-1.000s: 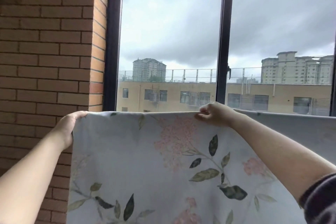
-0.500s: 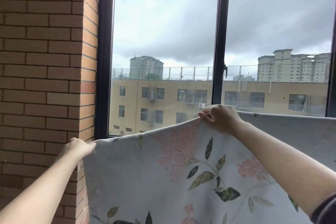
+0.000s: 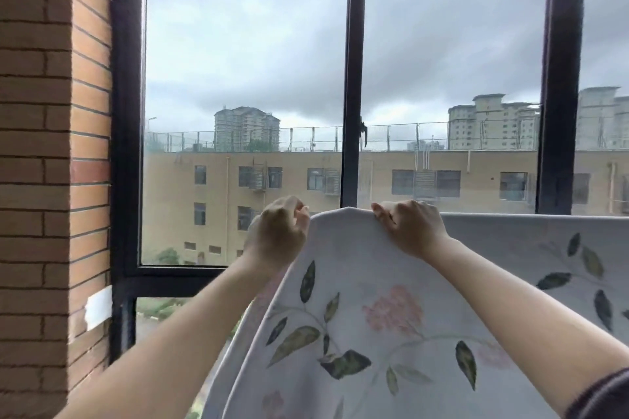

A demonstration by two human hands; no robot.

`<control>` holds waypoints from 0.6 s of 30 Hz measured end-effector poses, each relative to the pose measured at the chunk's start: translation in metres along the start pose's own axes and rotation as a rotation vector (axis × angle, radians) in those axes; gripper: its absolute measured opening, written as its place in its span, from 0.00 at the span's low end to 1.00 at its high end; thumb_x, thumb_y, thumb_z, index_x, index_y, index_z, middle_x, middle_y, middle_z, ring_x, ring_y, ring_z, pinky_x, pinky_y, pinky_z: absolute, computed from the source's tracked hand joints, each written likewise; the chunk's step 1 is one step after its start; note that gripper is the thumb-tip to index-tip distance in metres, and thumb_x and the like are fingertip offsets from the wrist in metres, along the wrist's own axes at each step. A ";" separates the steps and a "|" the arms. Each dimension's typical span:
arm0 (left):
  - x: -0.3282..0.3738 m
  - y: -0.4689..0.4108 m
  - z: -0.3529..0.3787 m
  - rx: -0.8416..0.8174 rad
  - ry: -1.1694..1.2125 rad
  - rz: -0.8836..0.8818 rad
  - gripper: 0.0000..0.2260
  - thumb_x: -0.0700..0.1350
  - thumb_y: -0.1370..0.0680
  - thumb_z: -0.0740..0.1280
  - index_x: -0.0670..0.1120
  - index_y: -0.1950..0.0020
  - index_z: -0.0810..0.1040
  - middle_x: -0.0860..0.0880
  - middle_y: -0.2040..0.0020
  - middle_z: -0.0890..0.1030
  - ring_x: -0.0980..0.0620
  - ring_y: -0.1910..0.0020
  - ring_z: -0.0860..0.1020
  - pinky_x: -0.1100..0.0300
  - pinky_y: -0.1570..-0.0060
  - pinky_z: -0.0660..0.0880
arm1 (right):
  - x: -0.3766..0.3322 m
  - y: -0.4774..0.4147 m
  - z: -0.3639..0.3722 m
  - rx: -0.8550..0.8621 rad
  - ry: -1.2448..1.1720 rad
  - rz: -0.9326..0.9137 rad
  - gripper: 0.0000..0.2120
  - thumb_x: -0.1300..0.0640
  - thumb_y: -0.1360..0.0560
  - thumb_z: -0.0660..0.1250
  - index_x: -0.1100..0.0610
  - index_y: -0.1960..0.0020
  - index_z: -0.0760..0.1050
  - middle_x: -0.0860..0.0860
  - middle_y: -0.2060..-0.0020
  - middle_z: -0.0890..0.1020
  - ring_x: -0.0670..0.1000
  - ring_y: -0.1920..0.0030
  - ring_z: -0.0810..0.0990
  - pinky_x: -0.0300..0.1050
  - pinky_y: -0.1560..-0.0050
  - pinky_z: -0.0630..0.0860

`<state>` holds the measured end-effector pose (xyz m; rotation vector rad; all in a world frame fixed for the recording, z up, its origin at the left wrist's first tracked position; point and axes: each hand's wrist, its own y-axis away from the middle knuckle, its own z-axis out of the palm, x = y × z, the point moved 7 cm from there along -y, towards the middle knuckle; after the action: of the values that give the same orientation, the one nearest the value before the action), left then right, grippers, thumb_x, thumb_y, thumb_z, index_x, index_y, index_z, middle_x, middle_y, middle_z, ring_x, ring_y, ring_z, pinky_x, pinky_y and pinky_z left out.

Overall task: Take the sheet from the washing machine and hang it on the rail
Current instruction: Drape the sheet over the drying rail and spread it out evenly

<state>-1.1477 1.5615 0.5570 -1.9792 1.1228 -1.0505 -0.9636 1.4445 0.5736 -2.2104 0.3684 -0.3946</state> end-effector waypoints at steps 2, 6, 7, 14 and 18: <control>0.039 -0.004 0.025 -0.016 -0.100 0.098 0.12 0.50 0.20 0.54 0.47 0.51 0.74 0.50 0.53 0.78 0.50 0.56 0.75 0.55 0.53 0.70 | 0.023 0.009 -0.003 0.000 0.015 -0.002 0.23 0.43 0.19 0.47 0.53 0.51 0.78 0.54 0.58 0.83 0.57 0.55 0.81 0.45 0.61 0.64; 0.079 -0.013 0.068 -0.064 -0.356 0.073 0.15 0.52 0.19 0.51 0.46 0.48 0.74 0.46 0.49 0.79 0.45 0.48 0.75 0.50 0.46 0.66 | 0.071 0.027 -0.006 -0.021 0.068 0.001 0.22 0.43 0.19 0.46 0.55 0.54 0.74 0.55 0.56 0.82 0.57 0.53 0.80 0.46 0.58 0.63; 0.091 -0.014 0.078 -0.066 -0.418 0.064 0.16 0.52 0.19 0.50 0.46 0.48 0.75 0.46 0.49 0.79 0.45 0.47 0.75 0.50 0.44 0.65 | 0.089 0.034 -0.009 -0.025 0.061 0.010 0.21 0.43 0.19 0.46 0.54 0.56 0.71 0.55 0.56 0.82 0.57 0.53 0.80 0.47 0.56 0.63; 0.172 -0.011 0.139 -0.108 -0.540 0.018 0.18 0.54 0.19 0.49 0.46 0.45 0.73 0.45 0.46 0.78 0.44 0.44 0.73 0.48 0.39 0.62 | 0.193 0.080 -0.031 -0.028 0.068 0.053 0.37 0.33 0.30 0.30 0.53 0.51 0.70 0.52 0.52 0.79 0.55 0.49 0.76 0.50 0.47 0.64; 0.212 -0.012 0.171 -0.110 -0.511 0.019 0.18 0.54 0.19 0.49 0.46 0.45 0.73 0.44 0.46 0.78 0.44 0.44 0.73 0.49 0.41 0.63 | 0.239 0.093 -0.031 -0.107 0.067 0.111 0.28 0.36 0.23 0.38 0.54 0.49 0.70 0.52 0.49 0.77 0.55 0.46 0.74 0.51 0.44 0.63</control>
<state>-0.9277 1.4009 0.5538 -2.1488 0.9247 -0.4333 -0.7712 1.2737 0.5560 -2.2723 0.5575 -0.3968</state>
